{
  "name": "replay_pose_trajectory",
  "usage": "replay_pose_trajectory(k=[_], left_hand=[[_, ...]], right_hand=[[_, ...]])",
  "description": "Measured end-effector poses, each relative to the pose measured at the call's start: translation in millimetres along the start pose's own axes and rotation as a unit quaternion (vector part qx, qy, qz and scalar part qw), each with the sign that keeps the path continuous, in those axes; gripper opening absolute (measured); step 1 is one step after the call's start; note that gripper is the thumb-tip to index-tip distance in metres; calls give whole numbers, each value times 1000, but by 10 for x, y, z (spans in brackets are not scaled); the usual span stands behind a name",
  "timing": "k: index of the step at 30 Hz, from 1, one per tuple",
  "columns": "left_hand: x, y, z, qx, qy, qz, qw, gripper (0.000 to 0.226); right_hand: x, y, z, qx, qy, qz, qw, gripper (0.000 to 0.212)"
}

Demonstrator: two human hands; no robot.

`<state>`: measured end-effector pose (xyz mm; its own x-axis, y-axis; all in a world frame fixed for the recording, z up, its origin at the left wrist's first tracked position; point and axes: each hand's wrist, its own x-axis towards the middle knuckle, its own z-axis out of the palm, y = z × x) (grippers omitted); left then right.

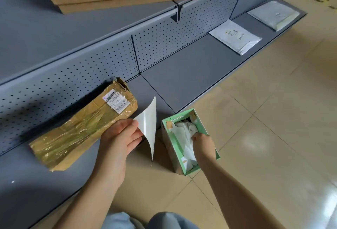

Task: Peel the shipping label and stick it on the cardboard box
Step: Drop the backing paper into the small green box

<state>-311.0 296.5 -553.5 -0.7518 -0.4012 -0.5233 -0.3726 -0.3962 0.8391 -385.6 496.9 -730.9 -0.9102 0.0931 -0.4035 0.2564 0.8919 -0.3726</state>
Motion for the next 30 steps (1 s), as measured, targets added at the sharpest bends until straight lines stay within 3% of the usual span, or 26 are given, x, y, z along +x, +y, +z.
replay_pose_trajectory(k=[7, 10, 13, 18, 22, 25, 30], left_hand=[[-67, 43, 25, -22, -3, -8, 1000, 11], [-114, 87, 28, -30, -5, -11, 999, 11], [-179, 141, 25, -30, 0, -13, 999, 11], [-294, 279, 40, -33, 7, -24, 999, 12], [-378, 393, 53, -40, 23, -35, 998, 12], [-473, 516, 94, -51, 29, -37, 998, 10], [-714, 805, 248, -87, 22, -25, 996, 11]], right_hand=[[-46, -62, -57, -31, 7, -16, 999, 16], [-93, -74, -98, -23, 9, -19, 1000, 33], [-143, -69, -172, -17, 7, -27, 999, 32], [-253, -30, -314, 6, -11, -37, 999, 40], [-505, -251, -533, 96, 39, -56, 993, 39], [-875, -494, -756, 196, 88, -137, 967, 30], [-1436, -931, -1226, 189, 144, -347, 907, 40]])
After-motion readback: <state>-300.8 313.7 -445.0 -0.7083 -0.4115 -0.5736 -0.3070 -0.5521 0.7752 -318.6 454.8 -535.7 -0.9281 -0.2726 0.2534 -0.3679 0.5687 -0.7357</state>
